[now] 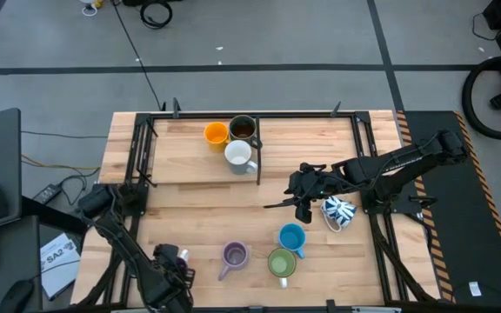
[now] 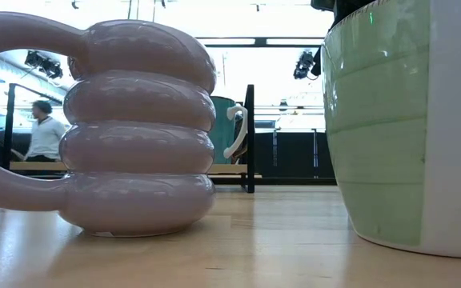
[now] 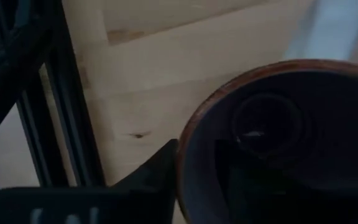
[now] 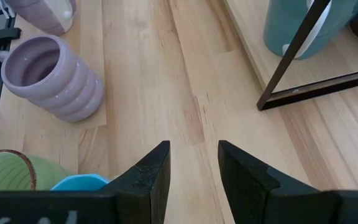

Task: Place coffee mugs
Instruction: Put the purple mug on the left shelf

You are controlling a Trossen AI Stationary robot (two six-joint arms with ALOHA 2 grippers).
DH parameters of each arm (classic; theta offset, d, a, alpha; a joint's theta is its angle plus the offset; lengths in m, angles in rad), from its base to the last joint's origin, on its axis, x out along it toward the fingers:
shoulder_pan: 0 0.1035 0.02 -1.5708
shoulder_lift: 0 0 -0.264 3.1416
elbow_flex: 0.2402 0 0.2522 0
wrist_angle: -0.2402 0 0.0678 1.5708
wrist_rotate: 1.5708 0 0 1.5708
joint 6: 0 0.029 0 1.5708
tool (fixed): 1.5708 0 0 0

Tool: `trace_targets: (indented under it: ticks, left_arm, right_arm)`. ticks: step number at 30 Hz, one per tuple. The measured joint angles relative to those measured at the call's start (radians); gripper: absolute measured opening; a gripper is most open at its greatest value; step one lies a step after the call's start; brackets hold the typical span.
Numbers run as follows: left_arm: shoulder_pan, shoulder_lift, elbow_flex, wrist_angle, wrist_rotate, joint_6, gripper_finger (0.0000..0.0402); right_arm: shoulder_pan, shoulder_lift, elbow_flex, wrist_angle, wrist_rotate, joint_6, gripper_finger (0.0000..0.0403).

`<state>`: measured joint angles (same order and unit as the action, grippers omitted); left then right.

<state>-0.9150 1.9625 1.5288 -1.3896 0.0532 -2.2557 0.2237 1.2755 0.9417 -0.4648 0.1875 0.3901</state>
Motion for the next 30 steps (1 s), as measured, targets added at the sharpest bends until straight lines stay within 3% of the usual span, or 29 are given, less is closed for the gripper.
trace_targets:
  ticks: [7,13,20,30]
  left_arm:
    - [0.030,-0.012,0.007,-0.031,-0.039,0.118,0.0028]
    - [0.077,-0.039,-0.001,-0.144,-0.137,0.316,0.0025]
    - [0.186,-0.104,0.001,-0.166,-0.290,0.742,0.0026]
    - [0.452,-0.138,0.001,-0.166,-0.455,1.396,0.0026]
  right_arm:
    - [0.000,0.000,0.000,0.000,0.000,0.000,0.0140]
    - [0.000,0.000,0.000,0.000,0.000,0.000,0.0140]
    - [0.000,0.000,0.000,0.000,0.000,0.000,0.0140]
    - [0.000,0.000,0.000,-0.001,0.001,-0.001,0.0140]
